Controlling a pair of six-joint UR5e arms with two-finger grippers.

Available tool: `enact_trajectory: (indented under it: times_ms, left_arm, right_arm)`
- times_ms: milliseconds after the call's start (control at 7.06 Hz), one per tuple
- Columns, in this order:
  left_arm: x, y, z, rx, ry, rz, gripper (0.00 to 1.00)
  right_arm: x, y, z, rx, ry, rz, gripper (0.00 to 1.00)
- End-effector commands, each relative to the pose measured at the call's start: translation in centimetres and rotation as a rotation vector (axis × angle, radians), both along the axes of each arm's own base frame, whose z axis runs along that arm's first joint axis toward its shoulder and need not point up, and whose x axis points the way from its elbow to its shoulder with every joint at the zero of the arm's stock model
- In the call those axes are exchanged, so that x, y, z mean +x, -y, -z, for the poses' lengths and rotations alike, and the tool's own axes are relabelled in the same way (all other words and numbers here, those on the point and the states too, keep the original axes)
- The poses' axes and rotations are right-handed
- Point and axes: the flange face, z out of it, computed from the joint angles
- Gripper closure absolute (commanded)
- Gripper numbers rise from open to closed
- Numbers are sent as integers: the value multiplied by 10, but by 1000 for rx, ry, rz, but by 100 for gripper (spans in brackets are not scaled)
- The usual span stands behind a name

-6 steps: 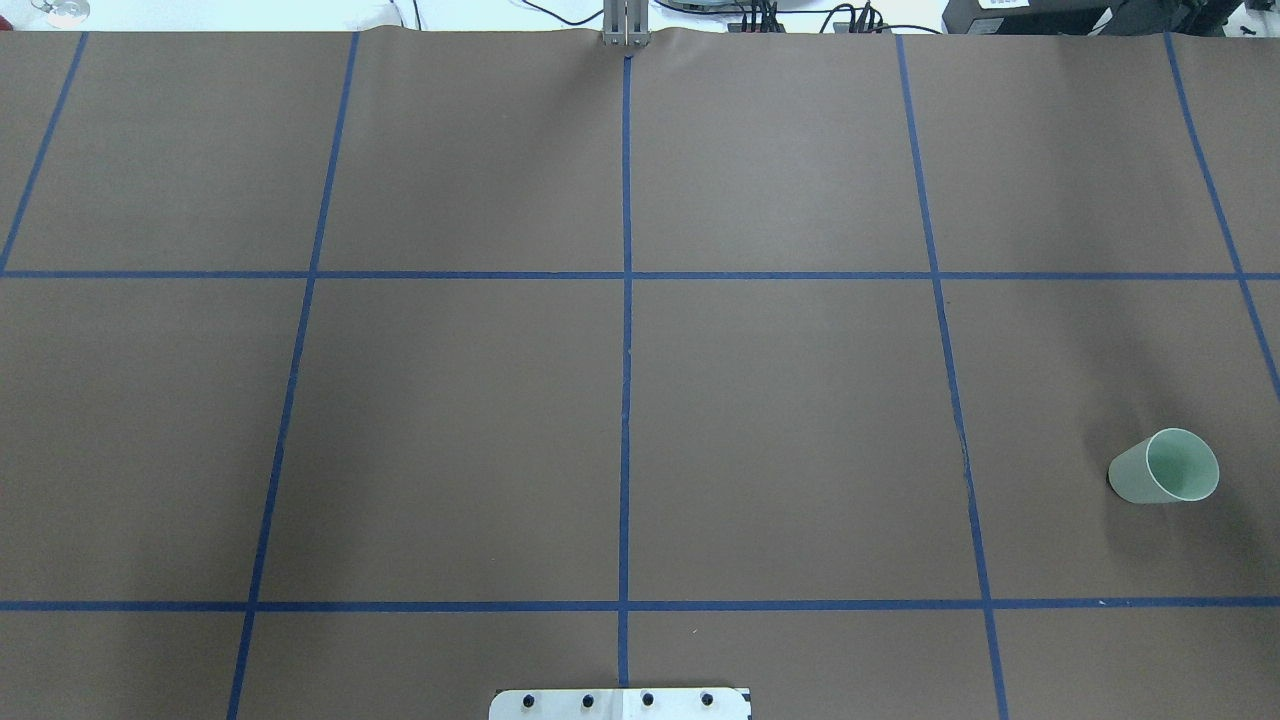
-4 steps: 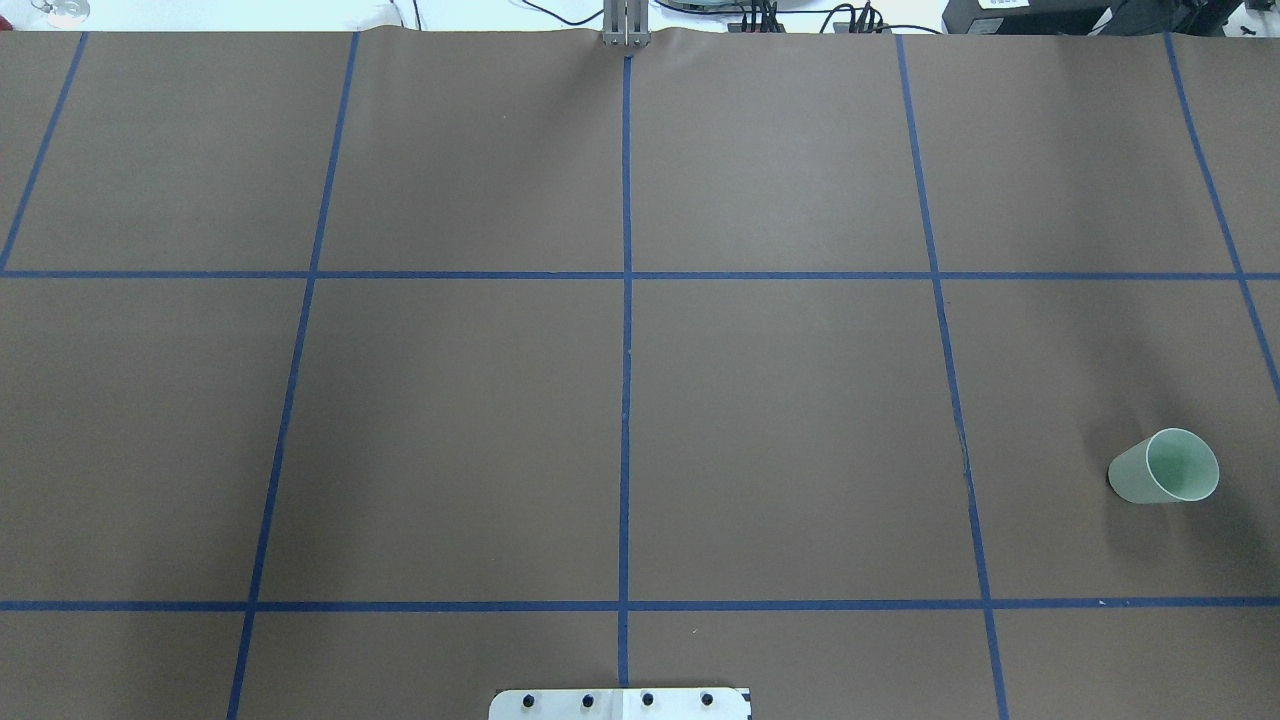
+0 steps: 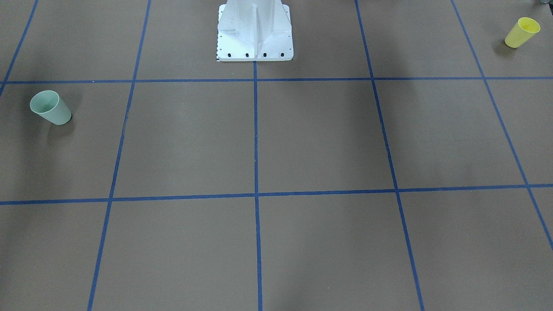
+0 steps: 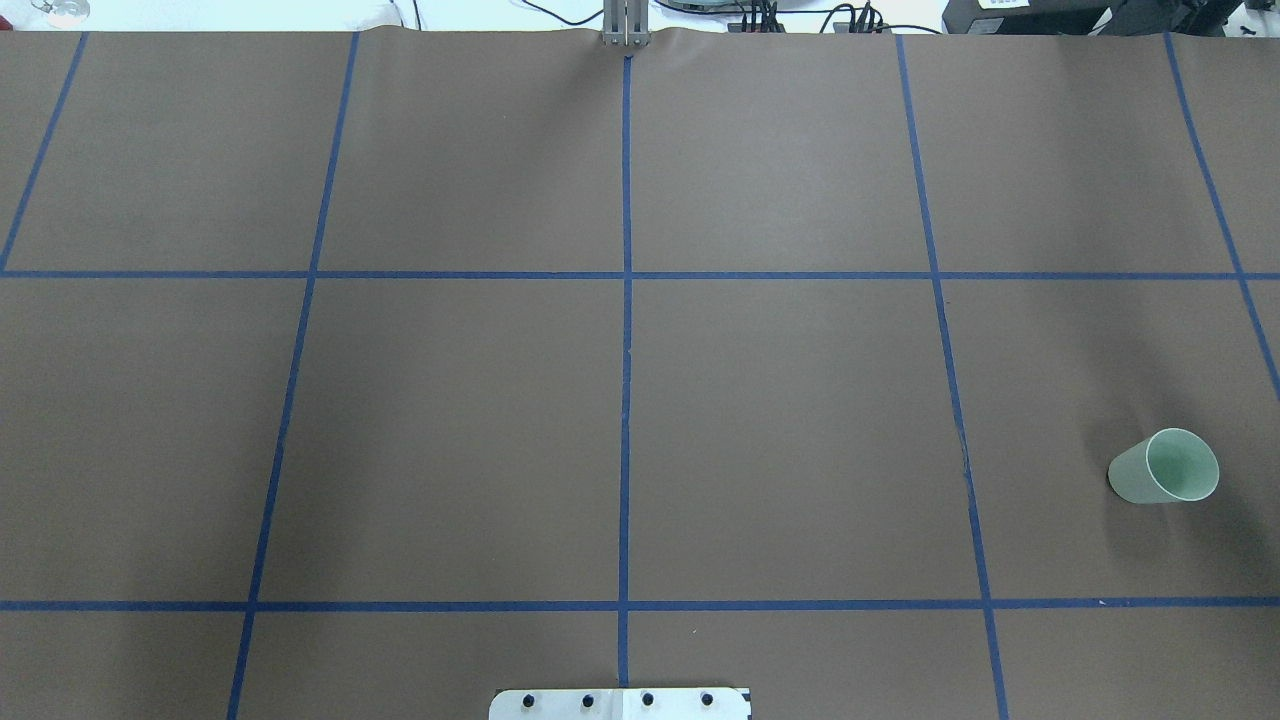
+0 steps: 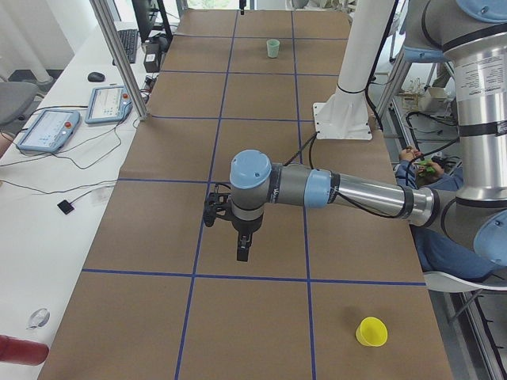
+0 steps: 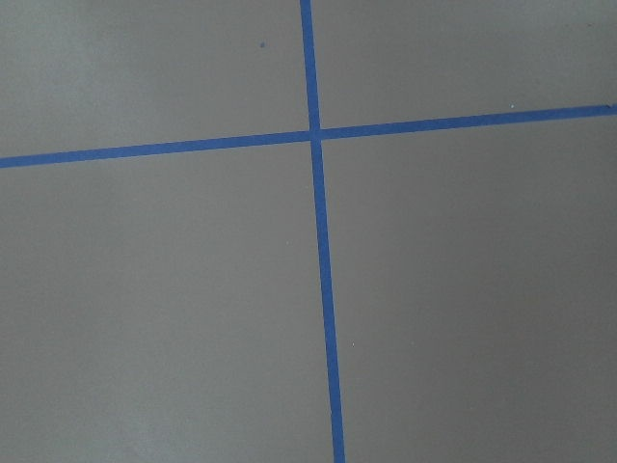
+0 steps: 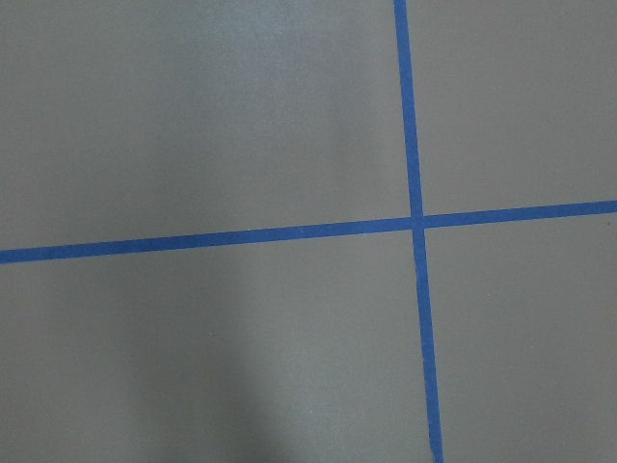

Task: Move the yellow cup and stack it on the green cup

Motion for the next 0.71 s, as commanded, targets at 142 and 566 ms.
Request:
enact_trajectory:
  times_ms: [142,566]
  left_arm:
    - [5,-3,2,-6,-69,-7,0]
    - [5,-3,2,-7,-71,-8,0]
  right_arm:
    - [-4,-1,0,-14,48,9,0]
    - [-4,-1,4,-4,50,10,0]
